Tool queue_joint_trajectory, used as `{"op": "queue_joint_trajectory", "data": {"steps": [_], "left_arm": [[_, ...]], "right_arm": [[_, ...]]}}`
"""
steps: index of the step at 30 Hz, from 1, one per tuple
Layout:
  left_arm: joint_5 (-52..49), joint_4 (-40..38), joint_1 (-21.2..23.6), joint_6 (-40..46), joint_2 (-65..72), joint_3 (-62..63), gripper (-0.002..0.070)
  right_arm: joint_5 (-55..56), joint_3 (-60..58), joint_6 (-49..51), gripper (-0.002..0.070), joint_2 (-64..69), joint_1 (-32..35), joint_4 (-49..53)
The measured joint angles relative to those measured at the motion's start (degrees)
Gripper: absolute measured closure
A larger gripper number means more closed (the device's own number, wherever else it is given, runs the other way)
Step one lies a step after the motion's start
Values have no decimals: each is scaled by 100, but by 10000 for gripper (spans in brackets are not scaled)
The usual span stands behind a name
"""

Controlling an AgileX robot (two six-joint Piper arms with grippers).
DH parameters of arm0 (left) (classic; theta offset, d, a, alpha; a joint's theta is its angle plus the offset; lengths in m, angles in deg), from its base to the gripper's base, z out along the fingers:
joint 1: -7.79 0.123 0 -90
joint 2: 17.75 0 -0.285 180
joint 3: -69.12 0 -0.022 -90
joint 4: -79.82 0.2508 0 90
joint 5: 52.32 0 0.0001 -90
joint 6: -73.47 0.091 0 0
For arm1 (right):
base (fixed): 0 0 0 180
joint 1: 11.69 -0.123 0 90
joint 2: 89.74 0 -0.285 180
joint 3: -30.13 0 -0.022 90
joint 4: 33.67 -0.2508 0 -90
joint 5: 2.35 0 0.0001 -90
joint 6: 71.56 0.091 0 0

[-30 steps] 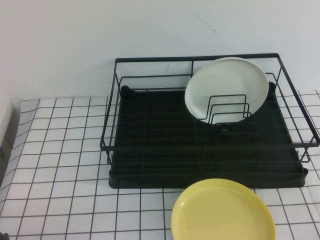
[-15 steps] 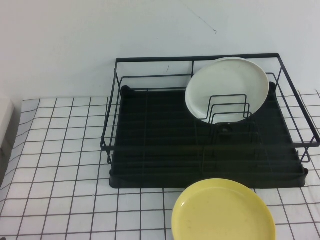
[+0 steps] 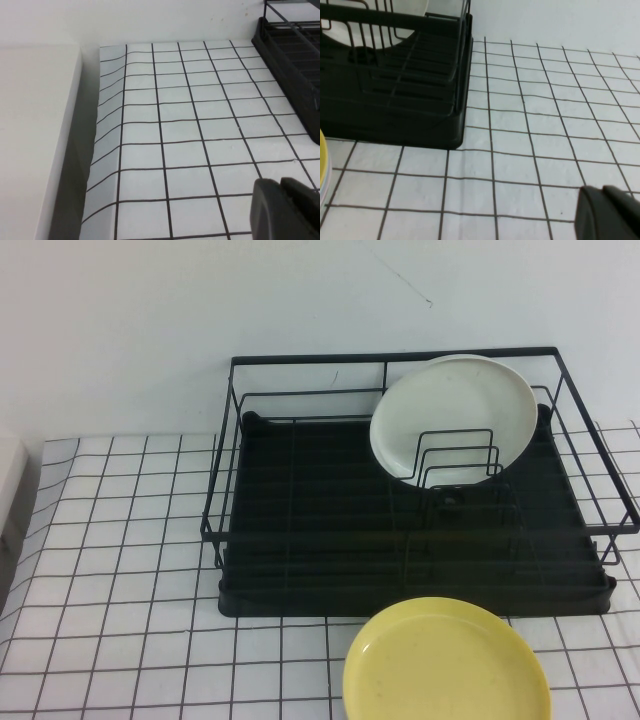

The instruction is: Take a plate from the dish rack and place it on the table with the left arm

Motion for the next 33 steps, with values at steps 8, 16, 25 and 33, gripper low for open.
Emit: {"op": "queue_joint_trajectory", "data": {"steps": [8, 16, 25, 33], "left_arm": [[-12, 0, 0, 269, -4, 0, 677], [-12, 0, 0, 329, -4, 0, 677], [-12, 0, 0, 329, -4, 0, 677], [-12, 10, 0, 329, -4, 0, 677]], "right_arm": [[0, 0, 0, 680, 0, 0, 0], [0, 0, 0, 680, 0, 0, 0], [0, 0, 0, 680, 0, 0, 0], [0, 0, 0, 680, 0, 0, 0]]}}
